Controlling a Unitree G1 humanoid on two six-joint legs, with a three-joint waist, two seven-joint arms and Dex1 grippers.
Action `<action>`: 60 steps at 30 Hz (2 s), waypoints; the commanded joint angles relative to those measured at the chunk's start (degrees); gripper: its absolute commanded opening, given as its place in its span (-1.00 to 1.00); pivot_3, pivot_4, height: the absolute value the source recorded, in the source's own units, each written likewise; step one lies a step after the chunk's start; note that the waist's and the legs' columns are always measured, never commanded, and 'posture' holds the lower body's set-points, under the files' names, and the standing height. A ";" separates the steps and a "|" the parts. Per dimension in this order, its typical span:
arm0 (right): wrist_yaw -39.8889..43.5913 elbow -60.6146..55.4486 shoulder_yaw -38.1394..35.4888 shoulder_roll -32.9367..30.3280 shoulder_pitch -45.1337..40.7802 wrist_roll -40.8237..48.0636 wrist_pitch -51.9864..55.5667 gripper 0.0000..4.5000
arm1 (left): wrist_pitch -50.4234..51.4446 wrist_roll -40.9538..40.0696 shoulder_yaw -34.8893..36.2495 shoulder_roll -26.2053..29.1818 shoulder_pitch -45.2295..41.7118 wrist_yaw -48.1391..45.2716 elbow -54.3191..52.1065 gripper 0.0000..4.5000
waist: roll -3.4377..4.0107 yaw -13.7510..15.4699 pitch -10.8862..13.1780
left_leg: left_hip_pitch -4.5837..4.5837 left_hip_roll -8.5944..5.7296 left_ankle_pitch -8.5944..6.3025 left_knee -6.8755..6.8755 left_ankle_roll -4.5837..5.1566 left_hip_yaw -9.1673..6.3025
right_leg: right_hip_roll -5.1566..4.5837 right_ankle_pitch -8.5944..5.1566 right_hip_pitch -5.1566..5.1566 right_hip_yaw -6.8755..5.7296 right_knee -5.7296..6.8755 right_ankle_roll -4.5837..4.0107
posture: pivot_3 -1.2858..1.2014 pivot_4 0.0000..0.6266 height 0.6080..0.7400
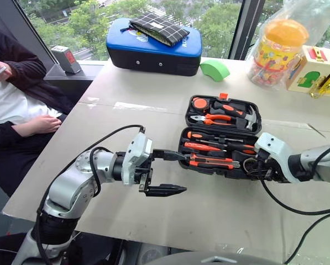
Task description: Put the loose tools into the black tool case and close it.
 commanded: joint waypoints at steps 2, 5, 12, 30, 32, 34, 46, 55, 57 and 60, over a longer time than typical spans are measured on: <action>3.43 -0.95 -10.84 2.20 -0.85 5.93 -1.49 -0.02 | 1.66 1.02 2.38 -3.79 -2.05 8.91 3.73 0.99 | 0.01 0.01 0.01 | 0.00 0.01 0.00 -0.04 0.00 -0.01 | 0.02 0.00 0.00 0.00 0.01 0.00 | 0.03 -0.52 1.00; -0.12 2.18 -14.95 6.24 -3.16 4.88 -4.24 -0.02 | 5.54 2.79 3.81 -8.86 -6.99 20.41 8.08 0.99 | -0.08 0.05 0.04 | 0.00 0.00 0.00 0.03 0.00 -0.03 | 0.03 0.01 0.01 -0.02 0.03 0.02 | 0.03 -0.52 1.00; -16.17 25.30 -15.99 18.48 -17.32 -5.46 -4.56 -0.02 | 16.29 10.99 3.69 -20.15 -29.30 42.34 30.36 0.99 | -0.26 0.04 0.12 | -0.11 -0.07 0.03 0.40 0.03 -0.03 | 0.21 0.15 0.00 0.08 0.15 0.22 | 0.03 -0.52 1.00; -12.32 59.41 -9.30 23.68 -28.64 -18.79 -12.04 -0.80 | -3.10 26.15 1.36 -30.53 -51.64 35.30 82.99 -0.32 | 0.09 -0.06 -0.13 | -0.77 -0.06 0.24 0.20 -0.33 0.16 | 0.32 0.17 -0.84 0.08 0.37 0.18 | 0.03 -0.52 1.00; -11.20 58.60 -10.11 24.35 -28.15 -18.03 -11.52 -1.00 | -4.31 25.91 1.68 -30.41 -50.96 32.51 81.25 -0.72 | 0.11 0.15 -0.15 | -0.77 -0.08 0.23 0.24 -0.31 0.06 | 0.37 0.17 -0.80 0.08 0.41 0.19 | 0.03 -0.52 1.00; -11.00 58.61 -11.50 25.13 -28.03 -17.63 -12.31 -1.00 | -4.71 25.26 2.31 -30.36 -50.33 30.07 79.25 -0.96 | 0.12 0.17 -0.15 | -0.77 -0.08 0.24 0.25 -0.32 0.03 | 0.39 0.17 -0.78 0.07 0.42 0.19 | 0.03 -0.52 1.00; -7.50 26.78 -18.39 26.19 -13.59 -16.15 -32.68 -1.00 | -40.87 34.61 -1.93 -24.74 -38.27 25.67 62.75 -0.96 | 0.18 -0.36 -0.12 | -0.80 0.08 0.36 0.08 -0.54 0.24 | 0.29 0.20 -1.00 0.41 0.44 0.18 | 0.03 -0.52 1.00; -5.87 2.53 -24.86 25.01 8.54 -12.33 -34.09 -1.00 | -50.15 37.00 -4.20 -19.98 -27.32 22.28 51.65 -0.96 | 0.18 0.38 -0.14 | -0.81 0.02 0.19 0.11 -0.24 0.17 | 0.21 0.20 -0.87 0.38 0.39 0.19 | 0.03 -0.52 1.00; -5.39 -0.33 -25.76 24.72 12.75 -11.83 -34.34 -1.00 | -48.67 36.47 -4.62 -18.28 -25.19 20.04 48.44 -0.96 | 0.18 0.30 -0.14 | -0.76 0.03 0.18 0.12 -0.23 0.14 | 0.24 0.19 -0.83 0.36 0.42 0.19 | 0.03 -0.52 1.00; -3.32 -3.86 -28.28 23.21 18.79 -9.97 -33.15 -1.00 | -36.19 29.92 -3.71 -14.33 -22.15 12.91 41.18 -0.96 | 0.20 0.20 -0.15 | -0.73 0.04 0.19 0.16 -0.23 0.08 | 0.30 0.19 -0.79 0.33 0.45 0.18 | 0.03 -0.52 1.00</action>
